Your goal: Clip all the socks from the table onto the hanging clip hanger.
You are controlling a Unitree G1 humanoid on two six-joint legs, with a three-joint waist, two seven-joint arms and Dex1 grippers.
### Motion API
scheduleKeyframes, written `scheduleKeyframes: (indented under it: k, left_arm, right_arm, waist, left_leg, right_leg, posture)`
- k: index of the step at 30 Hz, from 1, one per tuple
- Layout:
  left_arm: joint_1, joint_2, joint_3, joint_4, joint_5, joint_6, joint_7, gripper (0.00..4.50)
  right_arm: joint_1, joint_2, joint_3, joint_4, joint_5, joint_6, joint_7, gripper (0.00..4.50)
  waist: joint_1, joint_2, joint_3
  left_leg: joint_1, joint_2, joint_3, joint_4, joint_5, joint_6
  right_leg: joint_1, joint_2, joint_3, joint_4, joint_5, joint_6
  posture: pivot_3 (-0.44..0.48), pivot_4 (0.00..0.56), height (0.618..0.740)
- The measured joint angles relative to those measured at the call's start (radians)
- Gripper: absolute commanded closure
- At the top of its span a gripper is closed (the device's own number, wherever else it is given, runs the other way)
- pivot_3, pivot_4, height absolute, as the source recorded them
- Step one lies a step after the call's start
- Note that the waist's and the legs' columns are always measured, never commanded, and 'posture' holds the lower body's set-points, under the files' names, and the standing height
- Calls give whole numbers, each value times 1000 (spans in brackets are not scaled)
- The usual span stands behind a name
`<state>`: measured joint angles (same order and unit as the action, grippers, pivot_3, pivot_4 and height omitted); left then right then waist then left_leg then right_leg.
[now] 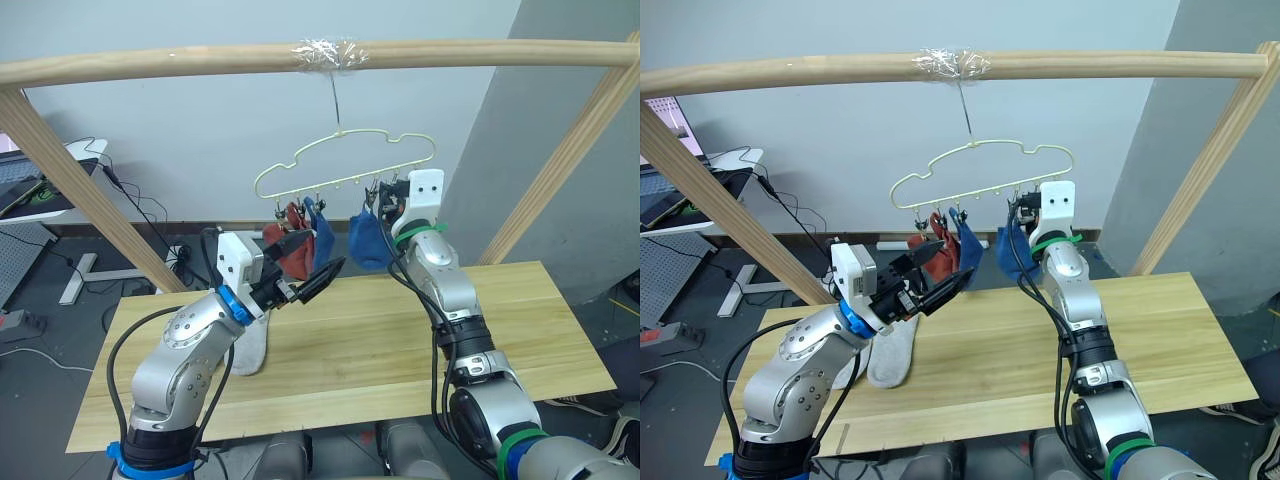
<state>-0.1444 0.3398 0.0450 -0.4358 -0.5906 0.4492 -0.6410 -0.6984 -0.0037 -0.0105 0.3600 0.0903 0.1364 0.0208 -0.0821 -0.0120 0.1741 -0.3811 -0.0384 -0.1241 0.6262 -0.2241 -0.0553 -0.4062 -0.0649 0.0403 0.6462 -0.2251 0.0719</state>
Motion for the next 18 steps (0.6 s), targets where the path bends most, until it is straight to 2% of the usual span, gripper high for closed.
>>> scheduleKeyframes:
  k: [18]
  left_arm:
    - [-20,-5,0,0,-3,4,15,0]
  right_arm:
    - [-10,0,-5,28,1,-15,1,2775]
  waist:
    - [0,0,0]
  left_leg:
    - [0,0,0,0,0,0]
  right_leg:
    - [0,0,0,0,0,0]
  posture:
    - [-1,111,740]
